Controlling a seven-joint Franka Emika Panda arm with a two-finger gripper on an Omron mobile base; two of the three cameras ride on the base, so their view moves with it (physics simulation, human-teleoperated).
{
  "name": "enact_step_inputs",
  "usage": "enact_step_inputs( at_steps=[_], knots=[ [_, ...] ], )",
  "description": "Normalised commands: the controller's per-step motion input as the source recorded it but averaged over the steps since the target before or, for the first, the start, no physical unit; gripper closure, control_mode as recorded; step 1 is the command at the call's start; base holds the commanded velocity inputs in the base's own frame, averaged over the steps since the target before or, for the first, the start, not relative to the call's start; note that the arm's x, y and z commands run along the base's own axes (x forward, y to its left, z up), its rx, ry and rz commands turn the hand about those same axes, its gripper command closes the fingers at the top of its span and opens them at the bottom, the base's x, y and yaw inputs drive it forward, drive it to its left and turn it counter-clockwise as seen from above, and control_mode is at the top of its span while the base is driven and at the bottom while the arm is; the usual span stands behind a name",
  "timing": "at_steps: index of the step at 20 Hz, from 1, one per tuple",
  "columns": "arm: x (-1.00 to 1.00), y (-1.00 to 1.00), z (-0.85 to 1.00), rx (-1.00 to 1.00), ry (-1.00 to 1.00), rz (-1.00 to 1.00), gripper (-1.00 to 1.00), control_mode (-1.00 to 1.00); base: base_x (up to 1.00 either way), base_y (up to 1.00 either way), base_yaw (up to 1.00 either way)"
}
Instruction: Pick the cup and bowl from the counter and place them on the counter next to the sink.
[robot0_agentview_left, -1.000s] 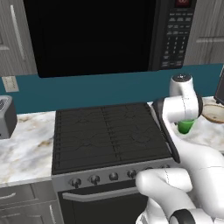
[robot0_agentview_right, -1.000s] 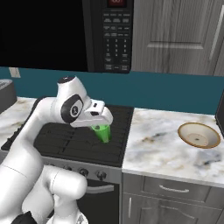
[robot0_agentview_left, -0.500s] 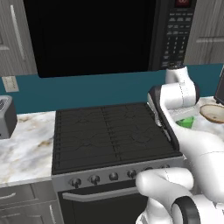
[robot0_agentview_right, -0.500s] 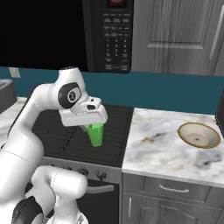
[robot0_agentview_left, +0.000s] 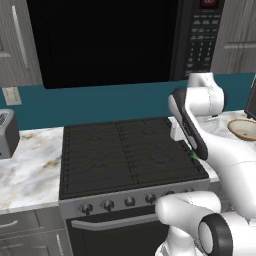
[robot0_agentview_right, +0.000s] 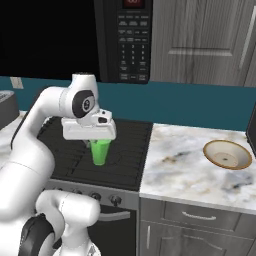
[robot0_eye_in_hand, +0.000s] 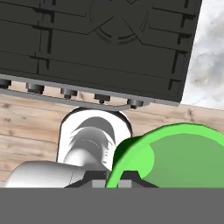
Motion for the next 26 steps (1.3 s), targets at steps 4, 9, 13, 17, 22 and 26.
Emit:
enact_step_inputs(
  at_steps=[4,9,13,17,22,26],
  knots=[
    [0.0,0.21,-0.04,0.15,-0.02,0.07,1.0,-1.0,0.0,0.0,0.0],
    [0.0,0.08,-0.15,0.09,-0.05,0.02,1.0,-1.0,0.0,0.0,0.0],
    [0.0,0.01,0.0,0.0,0.0,0.0,1.0,-1.0,0.0,0.0,0.0],
    [0.0,0.0,0.0,0.0,0.0,0.0,1.0,-1.0,0.0,0.0,0.0],
    [0.0,0.0,0.0,0.0,0.0,0.0,1.0,1.0,0.0,0.0,0.0],
    [0.0,0.0,0.0,0.0,0.0,0.0,1.0,1.0,-0.08,0.0,0.0]
  ],
)
